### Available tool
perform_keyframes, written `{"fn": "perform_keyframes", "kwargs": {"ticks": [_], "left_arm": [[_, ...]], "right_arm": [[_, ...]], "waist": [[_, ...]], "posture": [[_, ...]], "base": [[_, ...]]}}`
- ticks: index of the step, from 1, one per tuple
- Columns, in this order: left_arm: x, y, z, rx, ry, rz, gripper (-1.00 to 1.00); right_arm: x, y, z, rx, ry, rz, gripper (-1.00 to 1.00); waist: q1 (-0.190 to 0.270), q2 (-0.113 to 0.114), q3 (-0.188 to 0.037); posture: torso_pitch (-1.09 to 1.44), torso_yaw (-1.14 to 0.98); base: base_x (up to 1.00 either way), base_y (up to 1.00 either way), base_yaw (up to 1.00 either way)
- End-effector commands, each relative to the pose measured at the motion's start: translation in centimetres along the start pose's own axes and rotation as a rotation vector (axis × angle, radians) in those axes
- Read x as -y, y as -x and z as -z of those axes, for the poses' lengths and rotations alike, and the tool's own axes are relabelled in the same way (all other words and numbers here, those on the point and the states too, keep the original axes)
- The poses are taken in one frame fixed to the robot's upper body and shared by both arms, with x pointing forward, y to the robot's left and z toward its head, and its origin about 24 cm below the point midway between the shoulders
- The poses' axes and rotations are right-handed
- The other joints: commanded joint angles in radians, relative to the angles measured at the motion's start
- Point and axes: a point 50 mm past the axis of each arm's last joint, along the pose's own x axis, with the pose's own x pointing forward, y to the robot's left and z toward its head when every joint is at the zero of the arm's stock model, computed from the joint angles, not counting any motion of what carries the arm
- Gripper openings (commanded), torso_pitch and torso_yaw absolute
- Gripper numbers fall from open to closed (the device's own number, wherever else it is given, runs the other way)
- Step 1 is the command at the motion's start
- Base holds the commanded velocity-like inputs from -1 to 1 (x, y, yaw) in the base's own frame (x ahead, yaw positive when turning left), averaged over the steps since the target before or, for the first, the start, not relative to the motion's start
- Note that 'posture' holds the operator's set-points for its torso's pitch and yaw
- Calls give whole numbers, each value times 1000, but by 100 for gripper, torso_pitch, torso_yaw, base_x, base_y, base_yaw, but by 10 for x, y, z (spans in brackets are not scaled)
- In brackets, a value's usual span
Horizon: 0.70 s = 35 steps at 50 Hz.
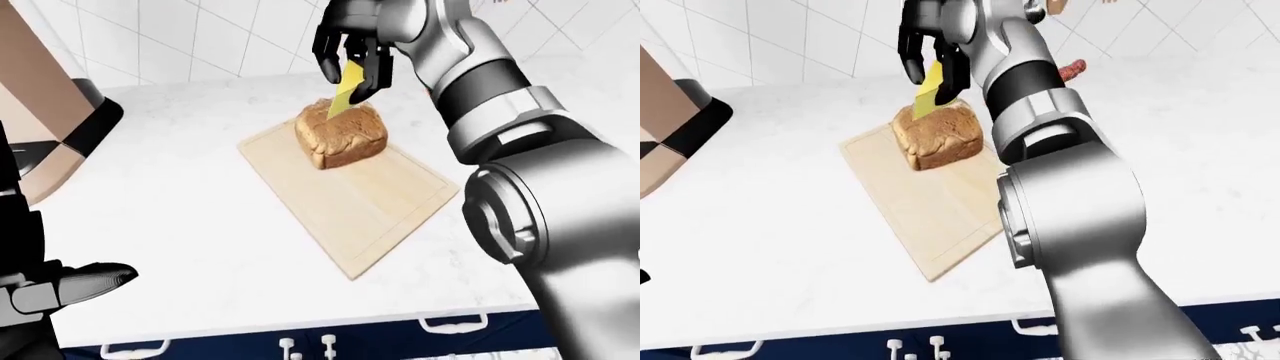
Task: Pick up the wedge of cheese and place it on the slice of bread to prepare a simple cheese on bread dish.
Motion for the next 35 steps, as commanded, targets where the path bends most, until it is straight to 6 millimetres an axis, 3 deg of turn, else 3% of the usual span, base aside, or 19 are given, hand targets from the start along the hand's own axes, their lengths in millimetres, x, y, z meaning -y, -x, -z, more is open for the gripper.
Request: {"fn": "perform_keyframes", "kwargs": {"ticks": [1, 12, 22, 29, 35], "left_arm": [[4, -1, -8, 52, -9, 27, 100], [4, -1, -9, 50, -6, 24, 100], [3, -1, -9, 52, -8, 24, 100], [3, -1, -9, 51, -8, 22, 100], [3, -1, -8, 51, -6, 21, 100]], "right_arm": [[25, 10, -14, 42, 26, 99, -100], [19, 7, -12, 41, 13, 93, -100], [3, 2, 10, -15, -44, 91, -100], [1, 1, 10, -20, -22, 91, -100], [10, 4, 1, 38, -57, 130, -100]], "waist": [[-1, 5, -26], [-1, 6, -28], [1, 2, -31], [0, 4, -32], [0, 4, -31]], "posture": [[0, 0], [0, 0], [0, 0], [0, 0], [0, 0]], "base": [[0, 0, 0], [0, 0, 0], [0, 0, 0], [0, 0, 0], [0, 0, 0]]}}
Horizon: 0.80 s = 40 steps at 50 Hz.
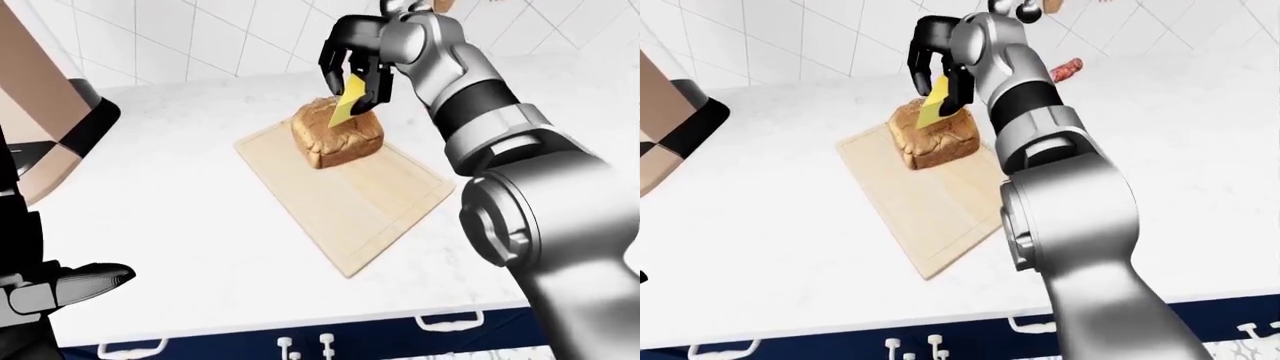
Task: Pick up the wedge of cheese and place it on the slice of bread to prepare a simple cheese on bread dish.
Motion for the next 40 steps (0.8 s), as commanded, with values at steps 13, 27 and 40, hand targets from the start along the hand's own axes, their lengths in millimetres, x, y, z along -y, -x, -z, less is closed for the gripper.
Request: {"fn": "perform_keyframes", "kwargs": {"ticks": [13, 27, 40], "left_arm": [[4, -1, -9, 51, -6, 25, 100], [1, -4, -11, 56, -3, 12, 100], [-2, -5, -12, 62, -7, 4, 100]], "right_arm": [[16, 4, -12, 75, -43, 163, -100], [7, -1, -10, 73, -71, 143, -100], [-10, -6, 1, 39, -90, 108, -100]], "waist": [[3, -2, -28], [3, -1, -28], [5, -2, -29]], "posture": [[0, 0], [0, 0], [0, 0]], "base": [[0, 0, 0], [0, 0, 0], [0, 0, 0]]}}
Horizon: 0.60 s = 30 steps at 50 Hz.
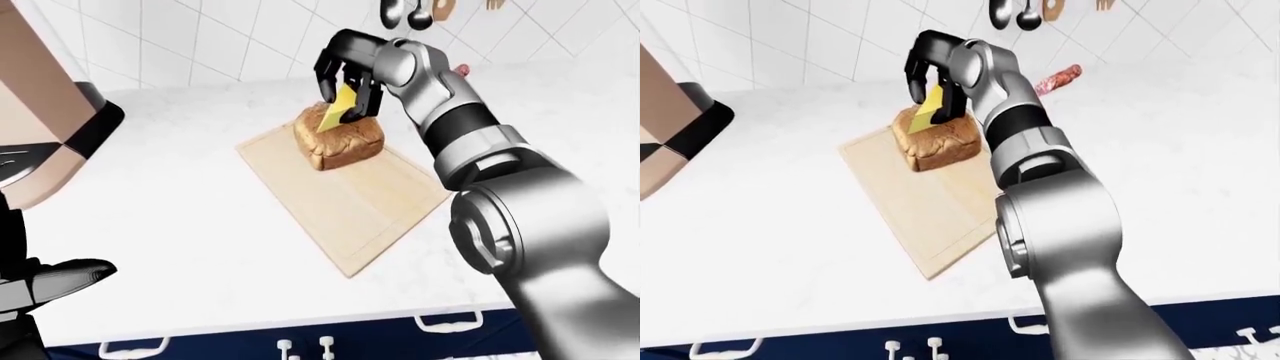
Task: Pick up the wedge of cheese and place it on the slice of bread to prepare a simple cheese on bread dish.
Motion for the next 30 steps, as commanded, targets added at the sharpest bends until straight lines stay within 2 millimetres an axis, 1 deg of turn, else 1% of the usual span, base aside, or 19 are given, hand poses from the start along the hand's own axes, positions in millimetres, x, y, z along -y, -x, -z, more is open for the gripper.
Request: {"fn": "perform_keyframes", "kwargs": {"ticks": [1, 13, 15, 17, 18, 19, 21, 22, 24, 25, 26, 27, 28, 29, 30], "left_arm": [[4, -2, -8, 50, -8, 27, 100], [4, -3, -7, 50, -7, 28, 100], [5, -2, -7, 50, -7, 28, 100], [4, -2, -7, 49, -6, 28, 100], [5, -2, -7, 50, -7, 28, 100], [5, -2, -7, 50, -7, 28, 100], [5, -2, -7, 50, -6, 29, 100], [5, -2, -7, 49, -6, 29, 100], [5, -1, -7, 49, -7, 31, 100], [5, -1, -7, 49, -6, 31, 100], [5, -1, -7, 49, -6, 30, 100], [5, -2, -7, 50, -6, 29, 100], [5, -2, -7, 49, -6, 29, 100], [4, -2, -7, 49, -6, 29, 100], [4, -2, -7, 49, -6, 28, 100]], "right_arm": [[12, 3, -6, 14, 11, 34, -100], [14, 3, -7, 14, 2, 41, -100], [15, 3, -8, 16, 3, 44, -77], [15, 3, -8, 16, 6, 47, -73], [15, 3, -8, 14, 7, 43, -49], [15, 3, -8, 16, 6, 45, -51], [16, 3, -8, 15, 9, 47, -46], [16, 3, -9, 16, 9, 44, -32], [15, 3, -9, 20, 7, 43, -33], [15, 3, -10, 20, 8, 42, -21], [15, 3, -10, 22, 9, 42, -18], [16, 3, -10, 20, 9, 41, -7], [16, 3, -10, 21, 10, 40, 13], [16, 3, -10, 20, 13, 39, 24], [16, 3, -10, 20, 13, 38, 25]], "waist": [[0, 6, -17], [0, 6, -19], [-1, 7, -19], [-1, 7, -19], [-1, 7, -19], [-2, 7, -19], [-2, 7, -18], [-2, 7, -18], [-3, 7, -18], [-3, 7, -18], [-3, 7, -18], [-3, 8, -17], [-3, 8, -17], [-4, 8, -16], [-4, 9, -16]], "posture": [[0, 0], [0, 0], [0, 0], [0, 0], [0, 0], [0, 0], [0, 0], [0, 0], [0, 0], [0, 0], [0, 0], [0, 0], [0, 0], [0, 0], [0, 0]], "base": [[0, 0, 0], [0, 0, 0], [0, 0, 0], [0, 0, 0], [0, 0, 0], [0, 0, 0], [0, 0, 0], [0, 0, 0], [0, 0, 0], [0, 0, 0], [0, 0, 0], [0, 0, 0], [0, 0, 0], [0, 0, 0], [0, 0, 0]]}}
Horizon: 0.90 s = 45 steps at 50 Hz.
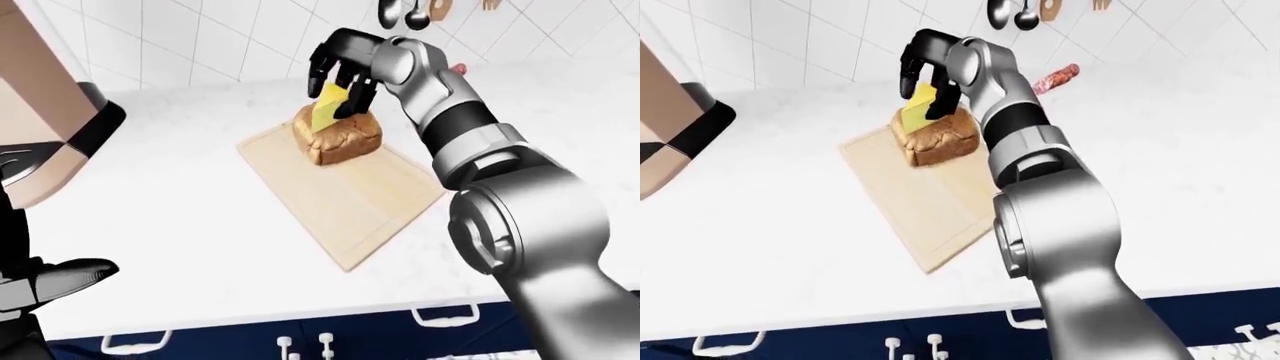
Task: Pick up the wedge of cheese and place it on the slice of bread to prepare a simple cheese on bread dish.
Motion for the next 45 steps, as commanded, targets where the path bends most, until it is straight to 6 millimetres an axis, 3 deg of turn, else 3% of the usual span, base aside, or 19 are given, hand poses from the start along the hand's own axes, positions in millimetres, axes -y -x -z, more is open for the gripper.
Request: {"fn": "perform_keyframes", "kwargs": {"ticks": [1, 3, 15, 25, 32, 45], "left_arm": [[4, -1, -9, 51, -8, 26, 100], [4, -1, -9, 51, -8, 27, 100], [4, -1, -9, 52, -7, 28, 100], [5, 0, -9, 52, -7, 32, 100], [7, 0, -8, 52, -8, 37, 100], [8, 2, -8, 50, -8, 41, 100]], "right_arm": [[15, 4, -6, 12, 21, 49, 50], [15, 4, -6, 11, 23, 50, 100], [22, 6, -8, 10, 42, 69, 100], [73, 27, -32, 55, 102, 172, 100], [96, 40, -43, 61, 158, 198, 100], [122, 60, -33, -5, 227, 247, 100]], "waist": [[-1, 6, -15], [-1, 6, -15], [-3, 10, -14], [-3, 11, -13], [-5, 10, -10], [-2, 5, -5]], "posture": [[0, 0], [0, 0], [0, 0], [0, 0], [0, 0], [0, 0]], "base": [[0, 0, 0], [0, 0, 0], [0, 0, 0], [0, 0, 0], [0, 0, 0], [0, 0, 0]]}}
